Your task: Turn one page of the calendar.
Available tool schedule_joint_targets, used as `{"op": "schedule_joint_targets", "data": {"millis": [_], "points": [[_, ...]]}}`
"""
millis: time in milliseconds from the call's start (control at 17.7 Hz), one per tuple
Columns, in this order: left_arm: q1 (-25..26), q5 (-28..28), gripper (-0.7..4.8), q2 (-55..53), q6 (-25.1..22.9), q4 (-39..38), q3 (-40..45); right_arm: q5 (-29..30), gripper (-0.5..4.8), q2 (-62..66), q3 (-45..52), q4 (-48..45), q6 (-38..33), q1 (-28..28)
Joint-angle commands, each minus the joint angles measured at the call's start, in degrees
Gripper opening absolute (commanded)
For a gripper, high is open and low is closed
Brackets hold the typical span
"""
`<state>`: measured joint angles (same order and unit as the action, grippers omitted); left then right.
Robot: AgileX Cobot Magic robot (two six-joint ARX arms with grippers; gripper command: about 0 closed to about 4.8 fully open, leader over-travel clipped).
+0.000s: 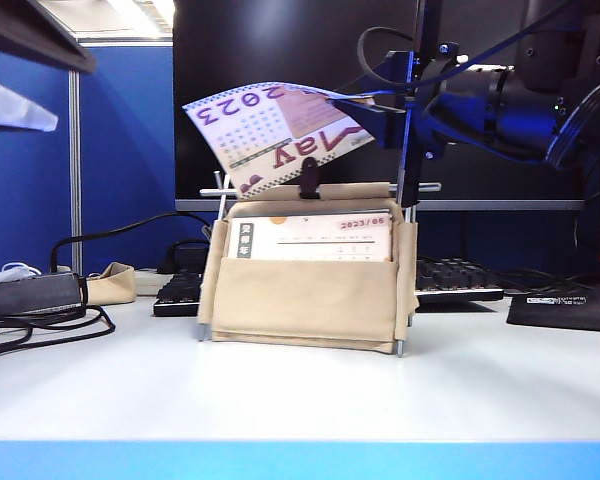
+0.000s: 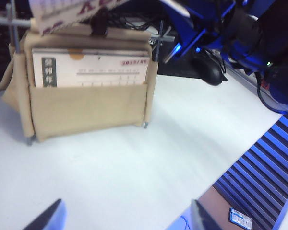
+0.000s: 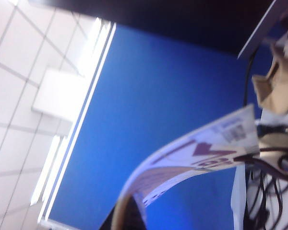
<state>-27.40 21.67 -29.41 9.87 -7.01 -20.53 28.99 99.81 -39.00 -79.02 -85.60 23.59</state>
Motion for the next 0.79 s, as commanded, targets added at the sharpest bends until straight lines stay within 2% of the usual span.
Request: {"op": "schedule_joint_targets", "data": {"millis": [57,170,452,565,791], "points": [[0.0,0.8,3.4,0.0,-0.2,0.0,-0.2,-2.8,0.83,-0.5,-0.5,-2.2,-1.1,0.1],[0.0,1.7,3.4,0.0,-0.2,-0.3,-0.2,-3.5,1.22,-0.8,-0.5,-2.2,-1.9,0.1],[0.0,1.7,3.4,0.0,-0.2,-1.5,-0.2,-7.9,1.24,-2.3,-1.4,-2.2,-1.8,-0.7],[0.0,1.7,3.4,0.0,-0.2,-1.7,-0.2,-9.2,1.93,-2.3,-3.3,-2.2,-1.8,-1.0],[0.0,2.2,3.4,0.0,0.0,-2.0,-0.2,-10.8,2.12,-2.2,-6.1,-1.9,-1.4,-1.7]]}}
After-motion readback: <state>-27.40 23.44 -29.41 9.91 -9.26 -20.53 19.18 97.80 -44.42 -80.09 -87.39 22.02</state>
